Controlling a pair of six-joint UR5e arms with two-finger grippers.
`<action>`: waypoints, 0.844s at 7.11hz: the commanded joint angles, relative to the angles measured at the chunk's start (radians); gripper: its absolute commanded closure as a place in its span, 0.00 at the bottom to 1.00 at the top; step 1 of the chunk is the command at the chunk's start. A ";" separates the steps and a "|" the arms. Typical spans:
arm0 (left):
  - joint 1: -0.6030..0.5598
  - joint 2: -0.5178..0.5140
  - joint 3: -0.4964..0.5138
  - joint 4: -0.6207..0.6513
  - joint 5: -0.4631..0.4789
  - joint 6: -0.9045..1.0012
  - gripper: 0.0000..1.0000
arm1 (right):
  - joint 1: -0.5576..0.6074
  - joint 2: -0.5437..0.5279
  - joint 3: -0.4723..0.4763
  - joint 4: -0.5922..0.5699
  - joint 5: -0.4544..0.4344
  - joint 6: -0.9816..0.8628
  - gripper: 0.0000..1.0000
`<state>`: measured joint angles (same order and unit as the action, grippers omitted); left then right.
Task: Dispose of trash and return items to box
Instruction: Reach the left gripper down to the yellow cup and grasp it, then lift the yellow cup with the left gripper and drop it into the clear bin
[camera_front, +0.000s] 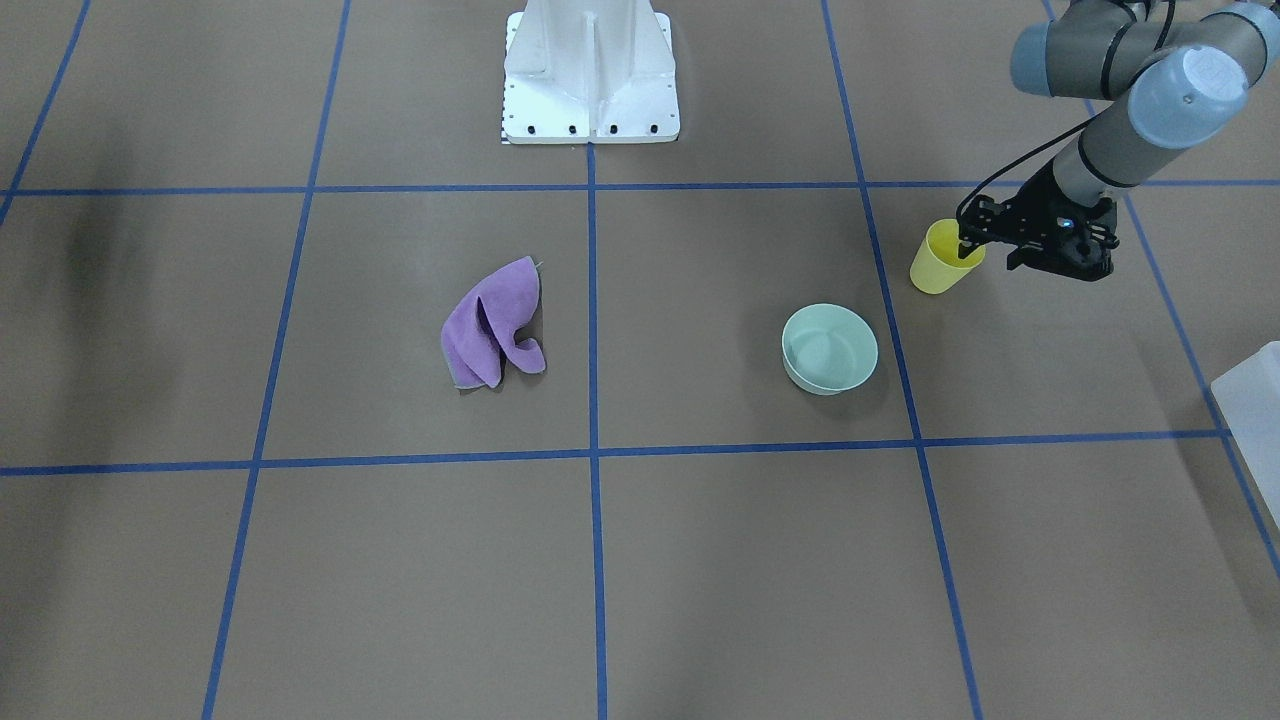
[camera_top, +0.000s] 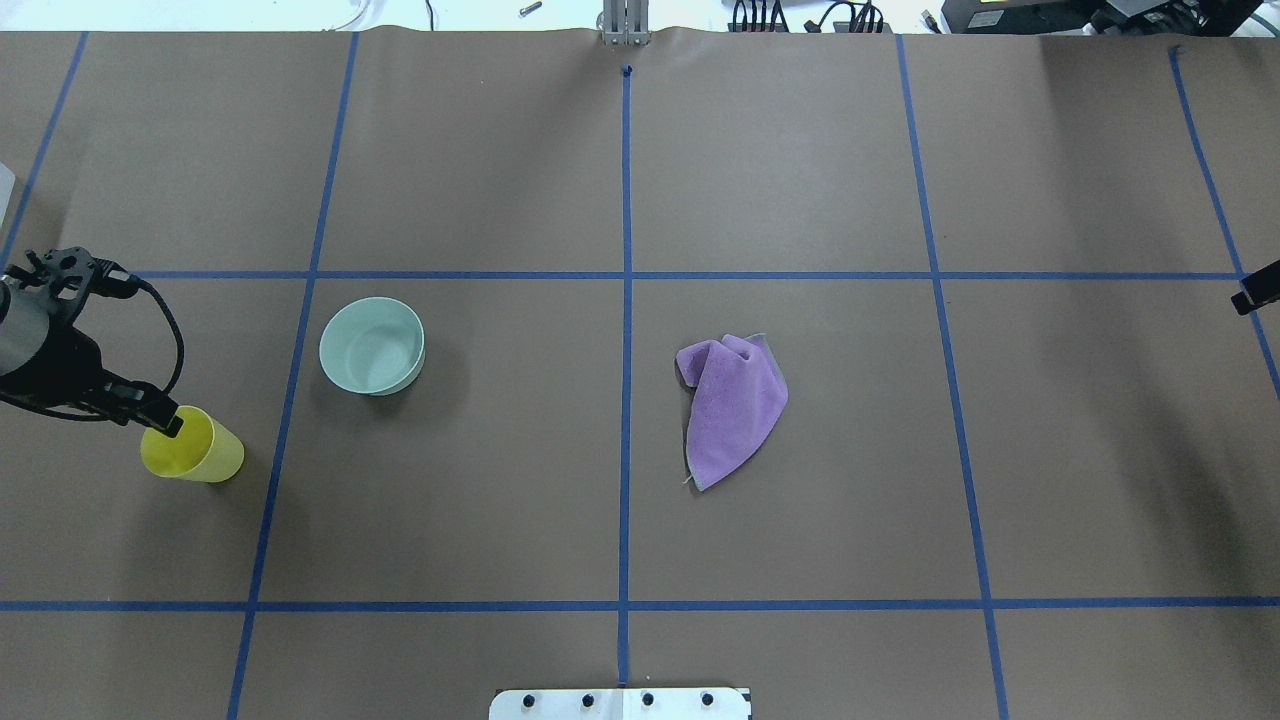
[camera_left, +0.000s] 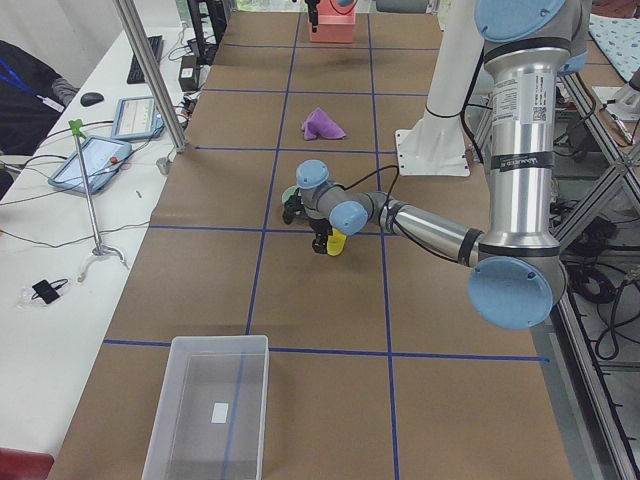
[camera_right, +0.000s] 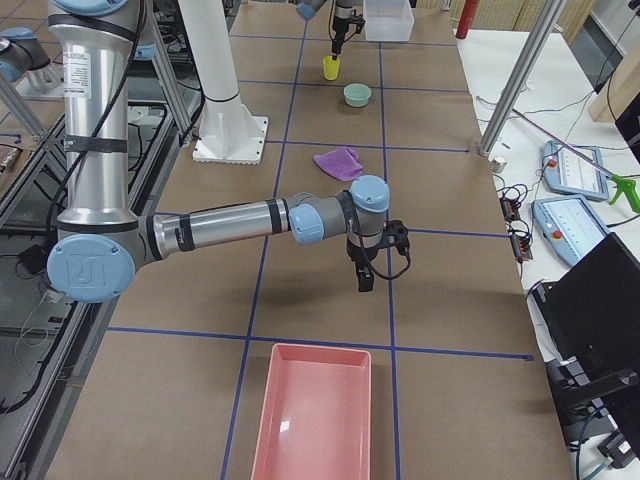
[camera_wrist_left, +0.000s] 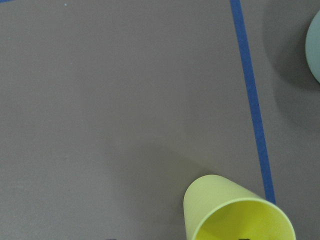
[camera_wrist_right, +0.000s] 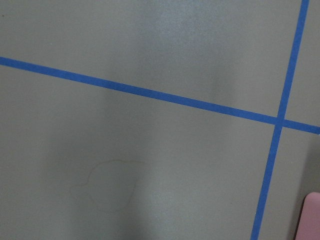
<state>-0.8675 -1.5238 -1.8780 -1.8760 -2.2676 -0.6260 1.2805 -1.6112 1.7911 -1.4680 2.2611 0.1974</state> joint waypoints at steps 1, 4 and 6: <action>0.010 -0.004 -0.001 -0.002 -0.004 0.000 1.00 | -0.001 0.001 -0.001 0.000 0.000 0.001 0.00; -0.034 0.019 -0.100 0.026 -0.114 0.012 1.00 | -0.001 0.002 -0.001 0.000 0.000 0.001 0.00; -0.270 0.019 -0.105 0.125 -0.176 0.172 1.00 | -0.001 0.002 -0.003 0.000 0.000 0.001 0.00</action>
<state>-1.0131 -1.5059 -1.9782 -1.8157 -2.4063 -0.5608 1.2794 -1.6094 1.7891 -1.4680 2.2611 0.1979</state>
